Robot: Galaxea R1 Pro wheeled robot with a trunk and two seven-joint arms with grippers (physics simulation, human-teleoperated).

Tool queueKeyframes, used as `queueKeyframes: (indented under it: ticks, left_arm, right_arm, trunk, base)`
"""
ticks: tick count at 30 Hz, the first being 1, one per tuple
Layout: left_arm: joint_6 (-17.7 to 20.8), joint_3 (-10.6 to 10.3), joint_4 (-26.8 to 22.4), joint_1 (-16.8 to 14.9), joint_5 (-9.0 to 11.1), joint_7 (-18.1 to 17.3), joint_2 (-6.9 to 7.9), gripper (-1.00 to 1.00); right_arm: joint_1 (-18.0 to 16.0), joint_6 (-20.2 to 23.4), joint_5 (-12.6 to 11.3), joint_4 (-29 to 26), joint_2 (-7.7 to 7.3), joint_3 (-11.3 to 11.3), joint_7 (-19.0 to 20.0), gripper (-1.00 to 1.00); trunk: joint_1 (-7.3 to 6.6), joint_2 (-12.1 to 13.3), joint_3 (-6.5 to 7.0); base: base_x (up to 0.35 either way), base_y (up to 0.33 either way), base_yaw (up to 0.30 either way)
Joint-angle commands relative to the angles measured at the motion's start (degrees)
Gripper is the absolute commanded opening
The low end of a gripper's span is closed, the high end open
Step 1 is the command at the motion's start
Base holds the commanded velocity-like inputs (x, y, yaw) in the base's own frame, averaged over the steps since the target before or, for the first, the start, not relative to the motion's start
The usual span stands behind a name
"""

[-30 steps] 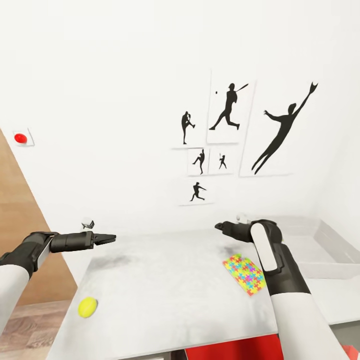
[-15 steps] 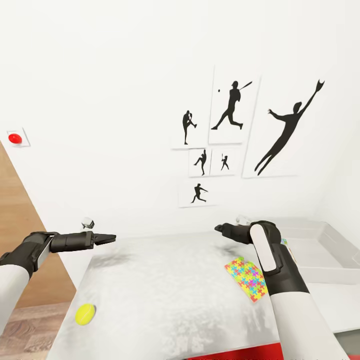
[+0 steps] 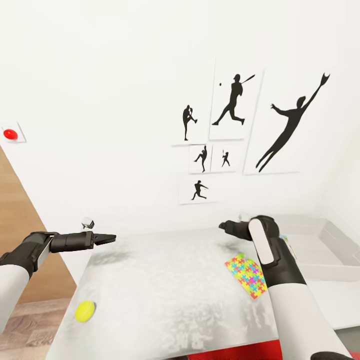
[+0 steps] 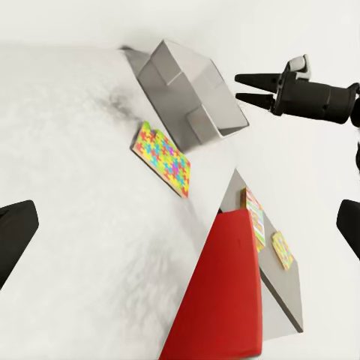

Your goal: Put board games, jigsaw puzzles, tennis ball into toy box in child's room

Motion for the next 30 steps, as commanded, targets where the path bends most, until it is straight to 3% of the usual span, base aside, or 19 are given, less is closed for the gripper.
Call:
queueKeyframes:
  ticks: [1, 10, 19, 30]
  left_arm:
    - [0.6, 0.0, 0.0, 0.0, 0.0, -0.2, 0.01, 1.0]
    - [0.6, 0.0, 0.0, -0.1, -0.1, -0.2, -0.02, 1.0]
    - [0.6, 0.0, -0.1, 0.0, -0.1, -0.2, -0.05, 1.0]
    - [0.7, 0.3, -1.3, -0.1, 0.0, -0.2, -0.34, 1.0]
  right_arm:
    - [-0.4, 0.2, -0.6, 0.4, 0.05, -0.1, -0.6, 1.0]
    - [-4.0, 0.0, -0.3, 7.7, 0.01, 0.0, -0.8, 1.0]
    - [-6.7, -2.9, 4.6, 11.9, -0.03, 0.0, -0.8, 1.0]
    - [-7.5, -2.9, 5.3, 13.0, -0.28, 0.0, -0.8, 1.0]
  trunk:
    - [0.03, -0.1, -0.23]
    - [0.03, -0.1, -1.08]
    - [0.03, -0.1, -1.93]
    - [0.03, -0.1, -2.97]
  base:
    - [0.0, 0.0, 0.0]
    - [0.0, 0.0, 0.0]
    - [0.0, 0.0, 0.0]
    - [0.0, 0.0, 0.0]
